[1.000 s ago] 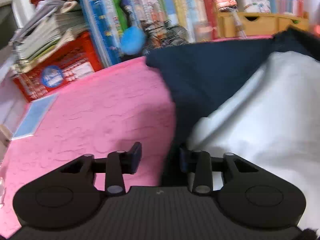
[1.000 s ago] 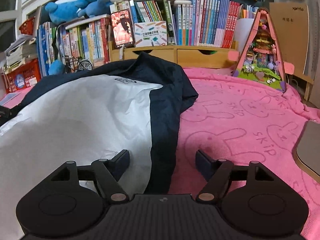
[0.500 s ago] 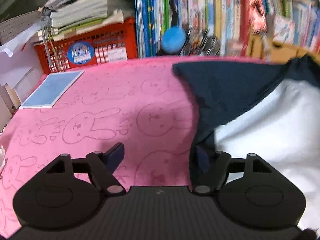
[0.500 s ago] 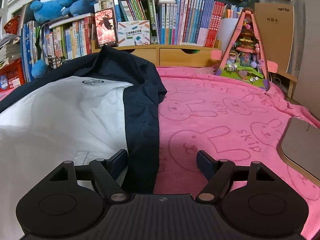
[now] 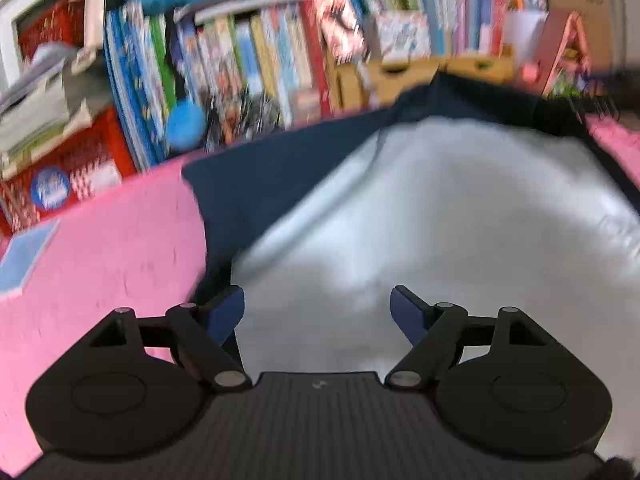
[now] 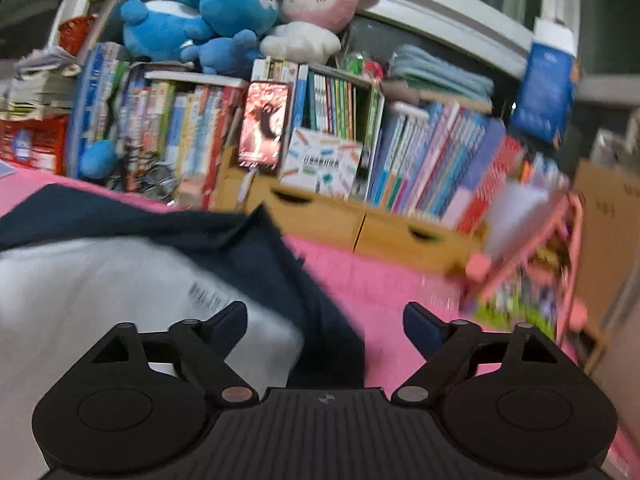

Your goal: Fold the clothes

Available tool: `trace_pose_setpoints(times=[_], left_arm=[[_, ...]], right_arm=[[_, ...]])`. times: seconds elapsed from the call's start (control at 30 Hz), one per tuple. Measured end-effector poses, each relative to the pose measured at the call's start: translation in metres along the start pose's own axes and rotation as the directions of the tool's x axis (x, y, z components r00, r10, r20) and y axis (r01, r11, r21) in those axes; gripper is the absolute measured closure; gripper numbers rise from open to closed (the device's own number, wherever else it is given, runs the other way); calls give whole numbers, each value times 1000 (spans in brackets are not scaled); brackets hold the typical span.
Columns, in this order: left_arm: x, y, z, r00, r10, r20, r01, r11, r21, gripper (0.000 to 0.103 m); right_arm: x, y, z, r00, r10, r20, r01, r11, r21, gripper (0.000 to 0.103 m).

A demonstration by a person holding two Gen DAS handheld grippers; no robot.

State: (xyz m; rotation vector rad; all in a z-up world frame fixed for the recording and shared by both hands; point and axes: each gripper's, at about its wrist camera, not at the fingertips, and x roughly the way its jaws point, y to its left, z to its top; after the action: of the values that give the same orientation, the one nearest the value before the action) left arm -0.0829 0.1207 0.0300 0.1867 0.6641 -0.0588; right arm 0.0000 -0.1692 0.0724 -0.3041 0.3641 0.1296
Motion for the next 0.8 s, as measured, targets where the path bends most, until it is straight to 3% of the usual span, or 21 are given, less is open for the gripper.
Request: trace_pose_setpoints(times=[0.13, 0.2, 0.23, 0.27, 0.3, 0.33, 0.47, 0.6, 0.7, 0.8], left_arm=[[8, 8, -17, 1000, -10, 22, 11, 998, -67, 14], [8, 11, -21, 999, 6, 34, -3, 997, -83, 10], [8, 12, -22, 1000, 1, 31, 2, 996, -88, 9], [8, 15, -23, 1000, -9, 29, 12, 995, -100, 9], [8, 17, -23, 999, -19, 26, 22, 993, -112, 9], [9, 19, -24, 999, -29, 23, 32, 992, -126, 9], [11, 21, -24, 999, -37, 19, 40, 989, -145, 8], [10, 20, -25, 999, -32, 22, 35, 989, -144, 8], [11, 19, -26, 999, -27, 23, 30, 989, -143, 8], [12, 18, -25, 999, -22, 23, 25, 990, -140, 8]], right_arm=[[71, 15, 33, 996, 18, -87, -23, 998, -58, 2], [106, 22, 42, 986, 30, -166, -39, 998, -52, 6], [122, 25, 45, 976, 42, -212, -51, 998, -38, 38], [136, 25, 45, 960, 58, -275, -60, 998, 0, 100], [146, 22, 47, 941, 73, -331, -54, 996, 64, 95], [146, 15, 51, 939, 82, -334, -39, 990, 132, 98], [91, -27, 76, 994, 27, -110, 0, 971, 240, 98], [23, -83, 74, 990, -130, 54, 105, 936, 335, 98], [-7, -132, 34, 980, -198, 3, 173, 863, 475, 96], [-4, -162, -25, 965, -178, -192, 257, 791, 555, 92]])
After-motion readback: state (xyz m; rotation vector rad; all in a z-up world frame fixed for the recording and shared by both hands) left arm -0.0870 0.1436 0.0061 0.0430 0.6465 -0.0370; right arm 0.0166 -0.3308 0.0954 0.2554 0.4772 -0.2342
